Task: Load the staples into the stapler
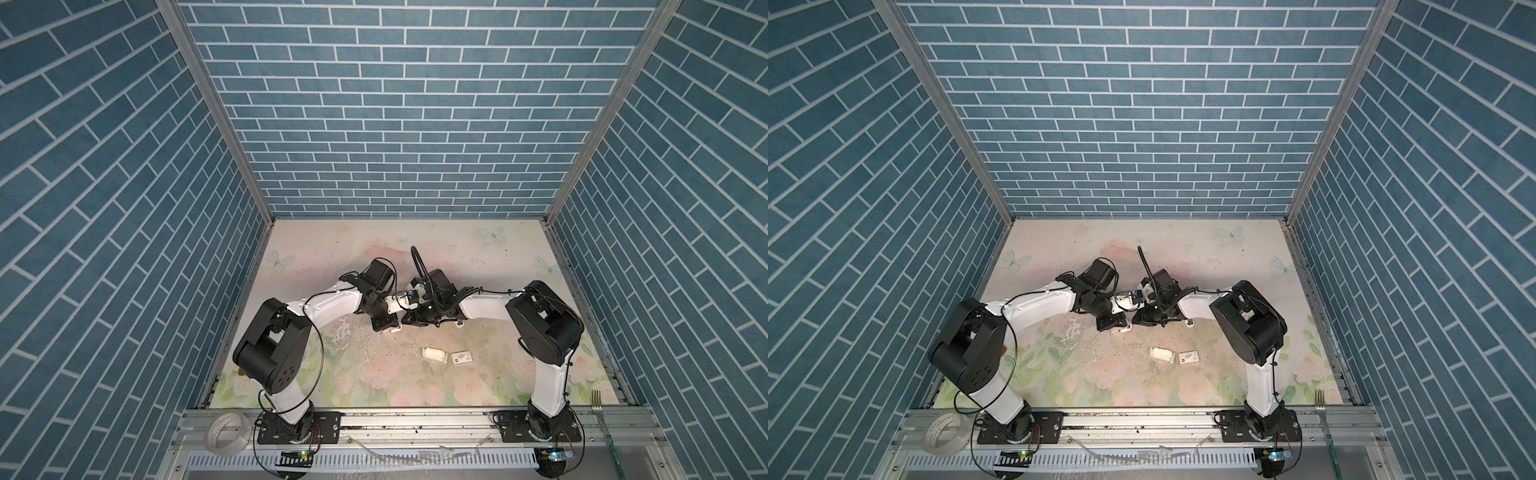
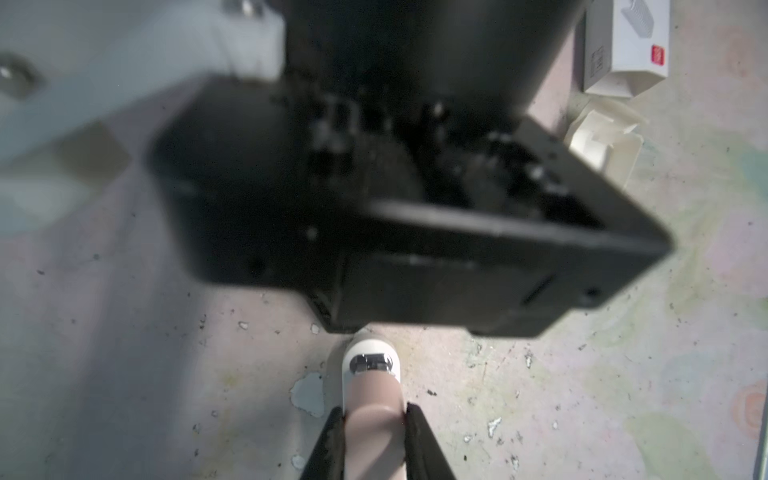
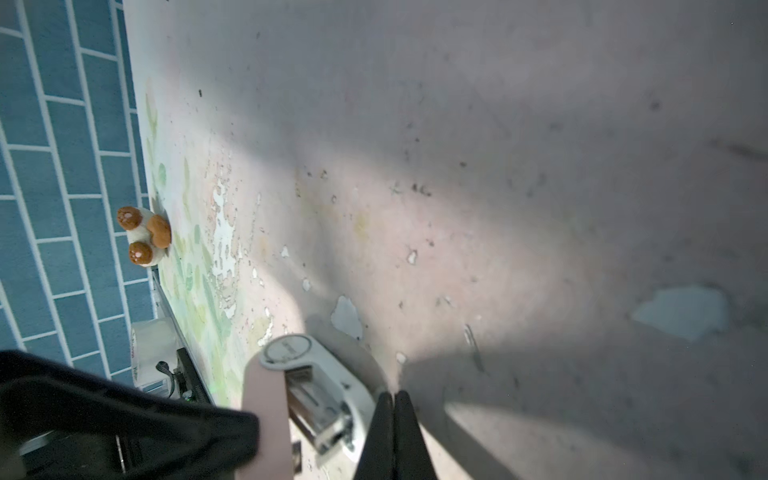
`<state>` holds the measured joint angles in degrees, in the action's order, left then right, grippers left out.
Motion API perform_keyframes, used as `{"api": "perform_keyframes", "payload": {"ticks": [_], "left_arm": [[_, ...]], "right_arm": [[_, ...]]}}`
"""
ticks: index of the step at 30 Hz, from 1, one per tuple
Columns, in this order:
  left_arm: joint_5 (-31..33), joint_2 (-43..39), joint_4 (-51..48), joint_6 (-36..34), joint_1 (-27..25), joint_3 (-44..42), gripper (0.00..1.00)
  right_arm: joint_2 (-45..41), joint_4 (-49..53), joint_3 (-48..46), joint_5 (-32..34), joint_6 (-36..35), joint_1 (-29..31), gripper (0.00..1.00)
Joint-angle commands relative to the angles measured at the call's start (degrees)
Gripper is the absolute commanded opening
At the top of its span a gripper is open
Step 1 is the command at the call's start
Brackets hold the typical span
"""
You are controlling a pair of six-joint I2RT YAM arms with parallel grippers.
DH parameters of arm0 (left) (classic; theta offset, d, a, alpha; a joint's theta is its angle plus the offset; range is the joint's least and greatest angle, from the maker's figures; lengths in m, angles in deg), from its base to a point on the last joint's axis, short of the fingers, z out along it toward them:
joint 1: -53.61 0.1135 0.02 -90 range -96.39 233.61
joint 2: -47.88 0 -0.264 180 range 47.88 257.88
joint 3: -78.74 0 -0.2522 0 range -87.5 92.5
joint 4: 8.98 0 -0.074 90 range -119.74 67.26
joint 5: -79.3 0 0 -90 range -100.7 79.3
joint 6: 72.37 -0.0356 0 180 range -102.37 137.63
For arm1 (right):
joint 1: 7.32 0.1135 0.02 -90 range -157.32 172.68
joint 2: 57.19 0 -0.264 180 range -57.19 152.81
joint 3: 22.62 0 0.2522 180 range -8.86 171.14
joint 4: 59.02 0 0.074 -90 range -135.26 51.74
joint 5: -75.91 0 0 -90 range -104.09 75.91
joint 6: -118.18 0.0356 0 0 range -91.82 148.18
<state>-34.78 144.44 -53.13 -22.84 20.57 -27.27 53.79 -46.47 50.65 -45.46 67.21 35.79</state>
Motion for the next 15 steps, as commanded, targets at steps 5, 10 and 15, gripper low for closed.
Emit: {"api": "perform_keyframes", "payload": {"ticks": [5, 10, 15], "left_arm": [[2.3, 2.6, -4.4, 0.1, -0.1, -0.3, 0.15], [2.3, 2.6, -4.6, 0.1, -0.2, -0.3, 0.15], [2.6, 2.8, -5.1, -0.2, -0.3, -0.4, 0.15]], "right_arm": [[-2.5, 2.1, -1.7, 5.6, 0.5, -0.2, 0.07], [-3.8, 1.7, -2.4, 7.3, 0.8, -0.7, 0.07], [-7.5, 4.1, -3.0, 11.0, -0.4, -1.4, 0.07]]}}
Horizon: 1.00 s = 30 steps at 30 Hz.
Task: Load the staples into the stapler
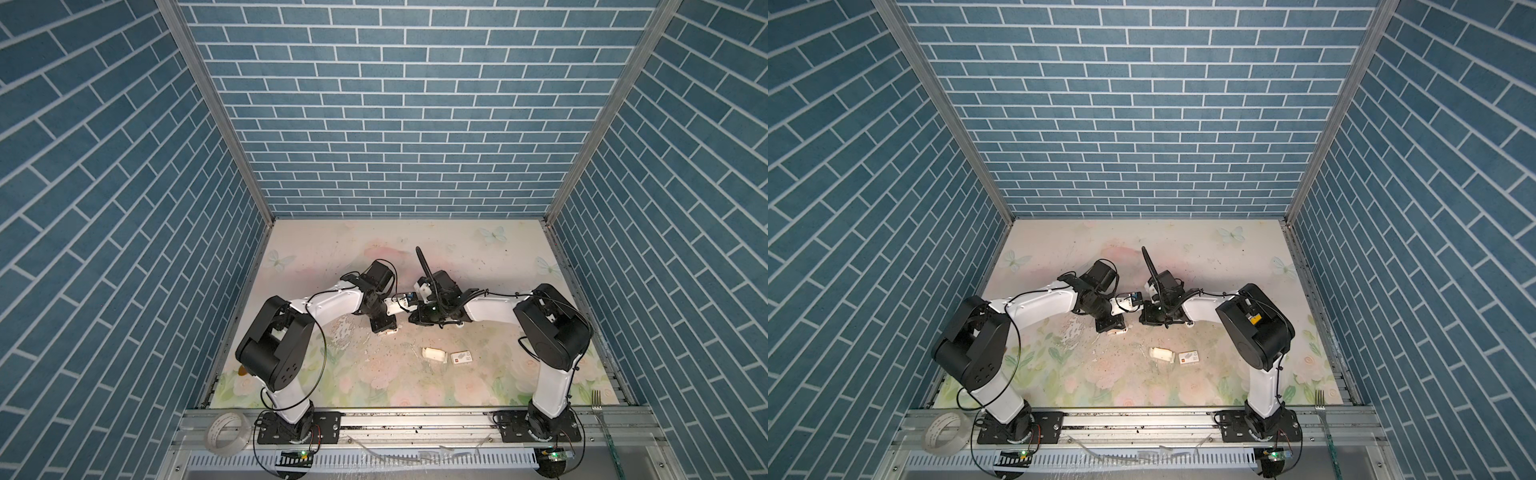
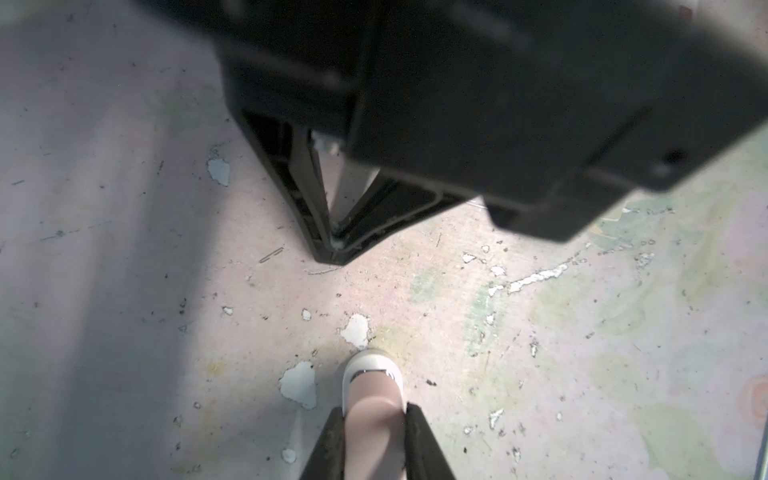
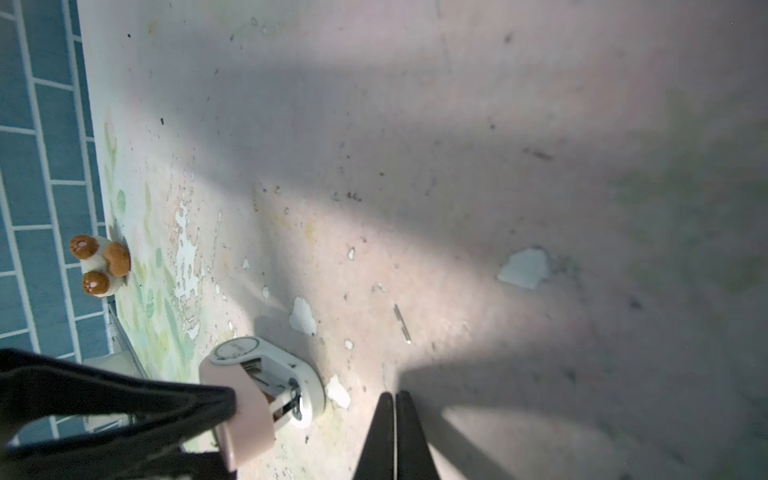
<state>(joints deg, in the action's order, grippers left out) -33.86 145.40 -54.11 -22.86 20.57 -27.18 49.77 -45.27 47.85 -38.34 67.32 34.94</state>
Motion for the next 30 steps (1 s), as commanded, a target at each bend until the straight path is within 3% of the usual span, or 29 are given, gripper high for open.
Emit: {"api": "perform_keyframes", "payload": {"ticks": [1, 13, 30], "left_arm": [[1.7, 2.0, -4.4, -0.2, -0.3, -0.4, 0.15], [5.8, 5.7, -7.2, 0.8, -1.9, 1.4, 0.13], [13.8, 16.2, -13.2, 4.2, -6.3, 7.0, 0.09]], "right_arm": [[-4.5, 3.8, -0.2, 4.6, -1.0, -0.7, 0.07], [-19.0, 14.9, -0.6, 10.5, -5.5, -1.2, 0.07], [-40.4, 18.7, -15.7, 14.7, -1.0, -1.2, 0.07]]}}
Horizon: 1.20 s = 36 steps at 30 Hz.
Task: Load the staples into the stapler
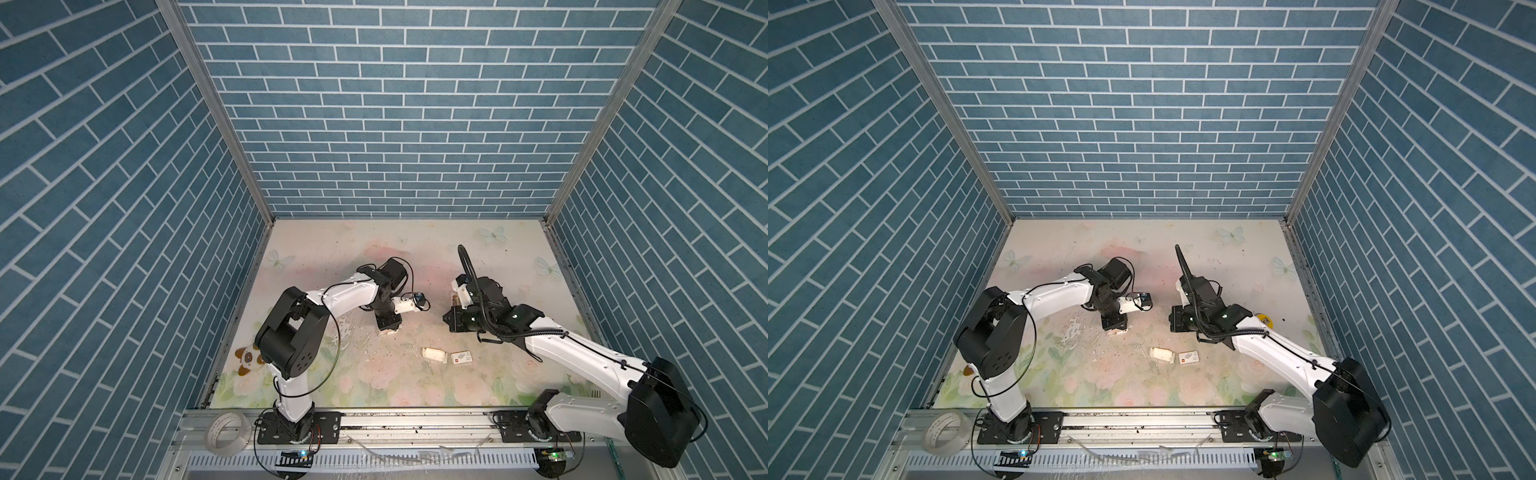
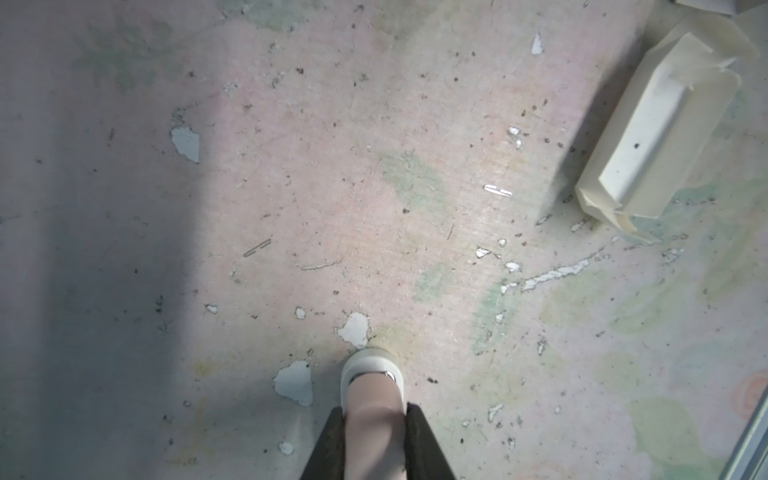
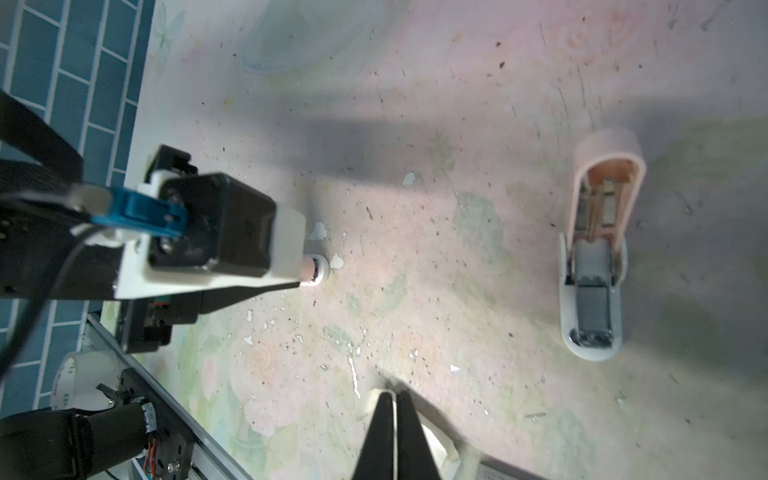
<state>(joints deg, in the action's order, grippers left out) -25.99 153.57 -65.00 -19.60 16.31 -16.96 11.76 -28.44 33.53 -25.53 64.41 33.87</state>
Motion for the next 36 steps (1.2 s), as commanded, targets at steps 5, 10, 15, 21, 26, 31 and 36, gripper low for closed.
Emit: {"api": "perform_keyframes", "payload": {"ticks": [5, 10, 15, 21, 26, 31, 36], "left_arm": [[8.6, 11.3, -2.7, 2.0, -3.5, -2.1, 0.07], [9.4, 12.9, -3.8, 2.3, -4.4, -1.4, 0.07], [10.2, 12.9, -3.5, 2.5, -4.6, -1.5, 0.08], [10.9, 9.5, -1.7, 3.2, -4.6, -1.6, 0.21], [11.3, 5.2, -2.7, 3.0, -4.6, -0.5, 0.31], [11.9, 3.3, -4.1, 3.2, -4.5, 0.7, 0.35], [11.9, 1.4, -3.2, 3.6, -4.5, -0.6, 0.39]], "right_arm": [[-5.8, 3.6, -3.4, 3.1, 2.4, -0.2, 0.07], [-7.1, 4.6, -4.1, 3.6, 2.4, -0.2, 0.07], [-6.9, 4.3, -4.3, 3.9, 2.3, -0.2, 0.07], [-6.8, 4.4, -4.0, 5.0, 2.3, -0.2, 0.08], [-7.0, 4.4, -4.3, 6.1, 2.5, -0.2, 0.12], [-6.8, 4.2, -4.7, 7.6, 2.8, -0.2, 0.13], [-6.9, 4.2, -4.7, 7.8, 2.8, -0.2, 0.13]]}}
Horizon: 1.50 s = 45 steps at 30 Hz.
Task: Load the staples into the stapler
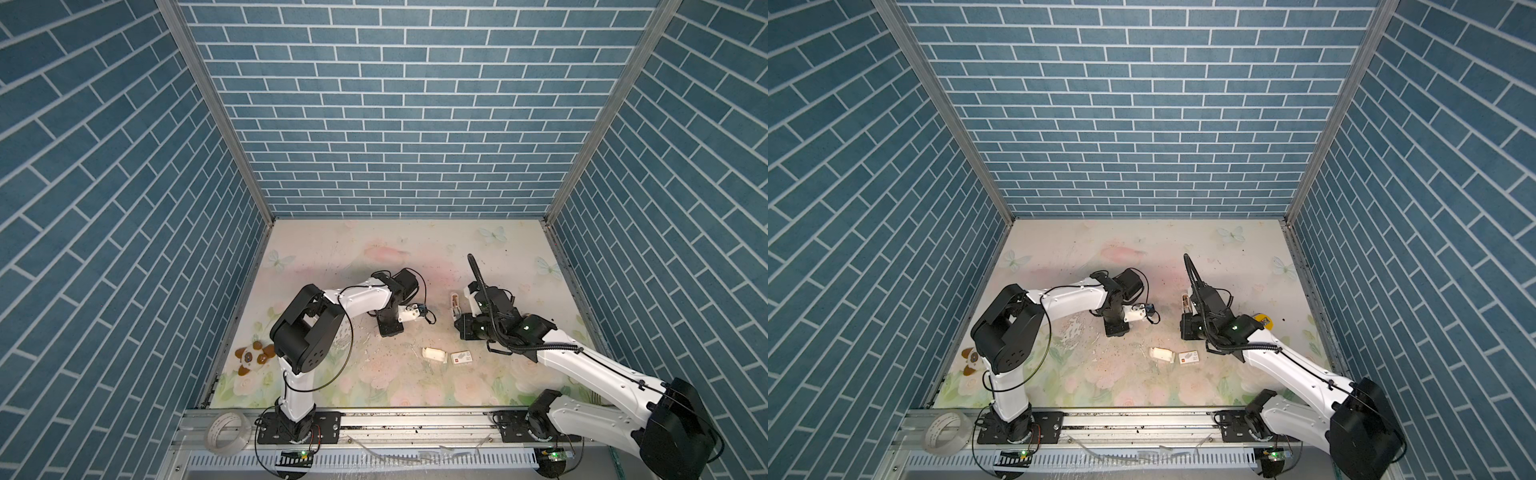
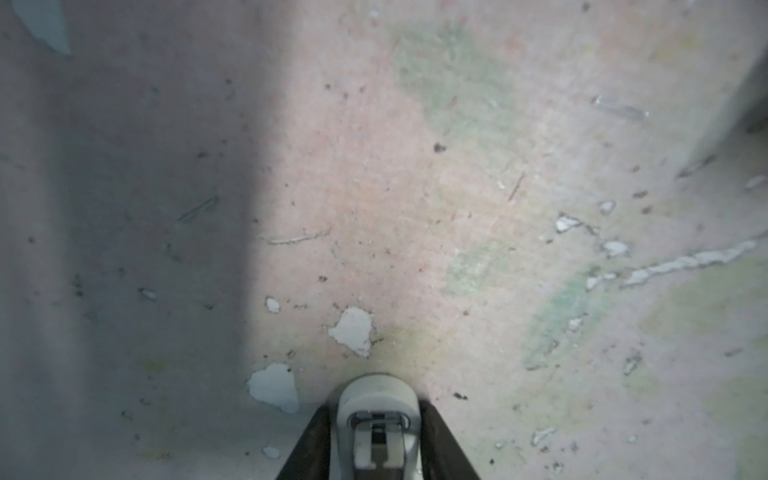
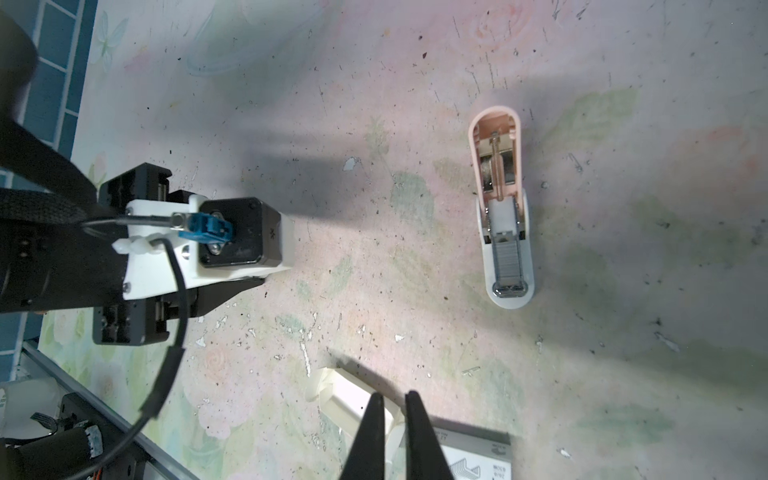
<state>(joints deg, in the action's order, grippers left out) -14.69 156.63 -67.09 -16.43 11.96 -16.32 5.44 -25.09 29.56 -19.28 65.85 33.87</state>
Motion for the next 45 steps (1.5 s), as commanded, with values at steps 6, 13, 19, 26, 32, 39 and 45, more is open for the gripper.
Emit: {"api": "perform_keyframes", "payload": {"ticks": [6, 13, 19, 26, 32, 39, 45], "left_arm": [[0.0, -3.8, -1.3, 0.4, -0.1, -0.8, 0.45], [-2.4, -5.9, -3.5, 0.3, -0.1, 0.6, 0.50], [-2.7, -8.7, -4.2, 0.1, -0.1, 0.4, 0.51], [-2.0, -7.9, -3.3, 0.2, -0.2, -0.3, 0.47], [-0.8, -7.7, -1.5, 0.2, -0.1, -1.3, 0.41], [-0.6, -6.9, -1.0, 0.3, -0.1, -1.5, 0.40], [-0.6, -6.3, -0.9, 0.3, -0.1, -1.5, 0.32]], "right_arm": [[-0.3, 0.9, -0.2, 1.8, 1.3, -0.2, 0.13], [-0.3, 0.7, -0.4, 2.2, 1.4, -0.3, 0.13], [0.1, 0.2, -0.4, 2.0, 1.4, -0.2, 0.13], [1.3, -0.7, -0.3, 1.3, 1.4, -0.2, 0.13], [1.1, -0.6, -0.5, 1.3, 1.4, -0.2, 0.13], [0.7, -0.7, -1.0, 1.2, 1.4, -0.2, 0.12], [0.4, -0.7, -1.2, 1.2, 1.5, -0.2, 0.12]]}}
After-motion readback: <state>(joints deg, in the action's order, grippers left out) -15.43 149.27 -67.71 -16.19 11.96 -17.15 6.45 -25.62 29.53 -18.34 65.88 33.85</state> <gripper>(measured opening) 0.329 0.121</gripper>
